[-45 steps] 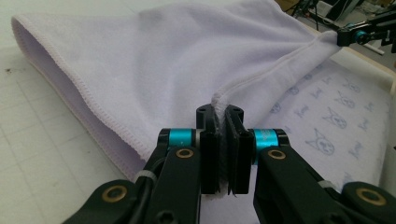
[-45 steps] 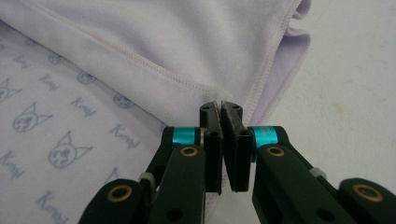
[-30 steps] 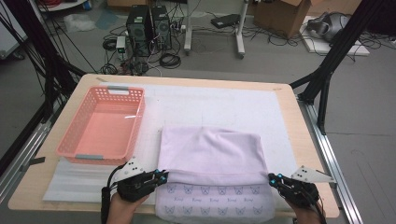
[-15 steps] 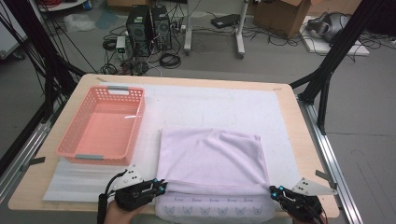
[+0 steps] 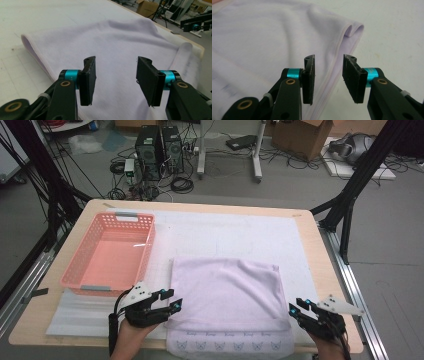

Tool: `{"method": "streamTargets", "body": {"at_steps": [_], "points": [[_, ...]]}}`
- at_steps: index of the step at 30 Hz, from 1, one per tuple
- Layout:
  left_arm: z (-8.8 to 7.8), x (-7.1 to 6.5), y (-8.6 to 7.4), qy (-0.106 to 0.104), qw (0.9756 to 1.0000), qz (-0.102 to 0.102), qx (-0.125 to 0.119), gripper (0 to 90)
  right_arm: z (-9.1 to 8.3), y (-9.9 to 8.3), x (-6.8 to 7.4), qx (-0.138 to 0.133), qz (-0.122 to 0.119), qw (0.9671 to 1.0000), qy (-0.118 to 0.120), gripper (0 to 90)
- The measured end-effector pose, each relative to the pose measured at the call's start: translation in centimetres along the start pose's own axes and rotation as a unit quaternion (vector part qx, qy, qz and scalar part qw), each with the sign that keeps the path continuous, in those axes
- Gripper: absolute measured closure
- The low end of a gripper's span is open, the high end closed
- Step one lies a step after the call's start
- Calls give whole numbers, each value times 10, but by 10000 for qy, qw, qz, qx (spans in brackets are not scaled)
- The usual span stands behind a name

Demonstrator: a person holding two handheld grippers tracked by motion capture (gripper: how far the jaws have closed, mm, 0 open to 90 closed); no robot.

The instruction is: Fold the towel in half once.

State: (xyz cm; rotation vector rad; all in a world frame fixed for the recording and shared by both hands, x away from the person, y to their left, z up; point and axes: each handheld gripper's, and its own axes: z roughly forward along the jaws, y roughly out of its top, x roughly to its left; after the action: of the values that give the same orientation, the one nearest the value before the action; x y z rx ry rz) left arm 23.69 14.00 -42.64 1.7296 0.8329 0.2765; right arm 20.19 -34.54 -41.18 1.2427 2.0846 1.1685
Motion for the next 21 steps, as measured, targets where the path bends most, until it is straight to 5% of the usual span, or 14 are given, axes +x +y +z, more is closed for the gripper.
{"method": "streamTargets", "body": {"at_steps": [5, 9, 12, 21], "points": [[16, 11, 8, 147, 9998, -102, -29, 467, 45, 17, -2, 469, 7, 9988, 118, 634], [25, 16, 11, 227, 9997, -54, 113, 467, 69, 13, 3, 1028, -270, 9943, 85, 708], [28, 19, 11, 281, 9994, -79, 165, 467, 66, 8, 3, 963, -345, 9946, 146, 869], [34, 25, 12, 336, 9992, -123, 205, 459, 37, 0, 3, 987, -310, 9932, 531, 880]]}}
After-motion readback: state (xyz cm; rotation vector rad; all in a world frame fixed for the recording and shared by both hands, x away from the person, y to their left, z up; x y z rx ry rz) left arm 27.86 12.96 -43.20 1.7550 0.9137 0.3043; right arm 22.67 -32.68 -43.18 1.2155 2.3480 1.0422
